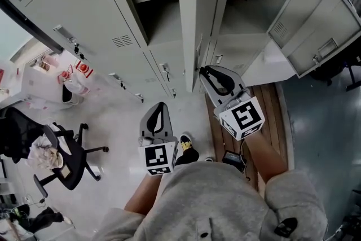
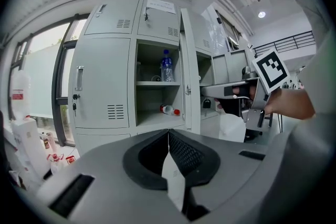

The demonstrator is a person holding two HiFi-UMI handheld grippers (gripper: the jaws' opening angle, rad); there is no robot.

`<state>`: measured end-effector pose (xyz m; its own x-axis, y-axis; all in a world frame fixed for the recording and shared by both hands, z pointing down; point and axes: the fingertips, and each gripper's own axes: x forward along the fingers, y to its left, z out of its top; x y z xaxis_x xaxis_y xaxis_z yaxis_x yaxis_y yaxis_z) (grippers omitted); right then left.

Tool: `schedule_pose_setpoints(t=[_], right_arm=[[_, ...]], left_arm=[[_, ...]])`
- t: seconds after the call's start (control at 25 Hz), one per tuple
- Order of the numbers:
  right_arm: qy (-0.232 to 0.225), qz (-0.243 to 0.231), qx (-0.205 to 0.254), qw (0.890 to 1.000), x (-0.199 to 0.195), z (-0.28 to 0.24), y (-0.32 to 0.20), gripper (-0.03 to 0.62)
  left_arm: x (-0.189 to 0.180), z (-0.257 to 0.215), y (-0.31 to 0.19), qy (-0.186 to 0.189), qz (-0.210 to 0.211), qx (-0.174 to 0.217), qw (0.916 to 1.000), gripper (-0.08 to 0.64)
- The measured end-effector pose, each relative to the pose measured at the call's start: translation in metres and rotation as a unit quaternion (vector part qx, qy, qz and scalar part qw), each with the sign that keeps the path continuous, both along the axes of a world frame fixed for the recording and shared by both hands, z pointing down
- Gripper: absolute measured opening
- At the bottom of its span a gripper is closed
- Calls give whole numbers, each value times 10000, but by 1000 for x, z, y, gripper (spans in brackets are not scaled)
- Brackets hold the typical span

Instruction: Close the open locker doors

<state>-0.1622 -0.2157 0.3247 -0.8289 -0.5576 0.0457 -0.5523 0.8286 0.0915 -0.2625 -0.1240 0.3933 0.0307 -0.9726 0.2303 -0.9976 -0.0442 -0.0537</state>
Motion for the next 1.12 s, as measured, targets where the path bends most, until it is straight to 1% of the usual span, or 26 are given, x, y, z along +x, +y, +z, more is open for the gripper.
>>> schedule_pose_setpoints(t=[0.2, 0.36, 0.56, 0.72, 0.8, 0.88, 1.12], right_arm=[[-51, -123, -295, 9995, -18, 0, -3, 75], [-258, -222, -722, 9968, -33, 1, -8, 66], [-502, -288, -1063, 9926, -57, 0, -15, 61], [-851, -295, -1496, 9846, -76, 1, -26, 58], [-1065, -301, -1739, 9785, -86, 2, -32, 57], [-1294, -285, -1959, 9716, -95, 2, -37, 55], [-1820, -128, -2356, 9546, -116, 4, -52, 54]], left_arm=[[-8, -2, -7, 24, -45, 43, 10000, 11], [-18, -5, -11, 27, -88, 79, 9999, 11], [-37, -6, -12, 18, -254, 98, 9996, 11], [-54, -3, -11, 31, -383, 49, 9992, 11], [-64, 0, -11, 32, -464, 12, 9989, 11], [-72, -2, -13, 11, -506, 58, 9987, 11], [-91, -7, -17, -8, -570, 178, 9982, 11]])
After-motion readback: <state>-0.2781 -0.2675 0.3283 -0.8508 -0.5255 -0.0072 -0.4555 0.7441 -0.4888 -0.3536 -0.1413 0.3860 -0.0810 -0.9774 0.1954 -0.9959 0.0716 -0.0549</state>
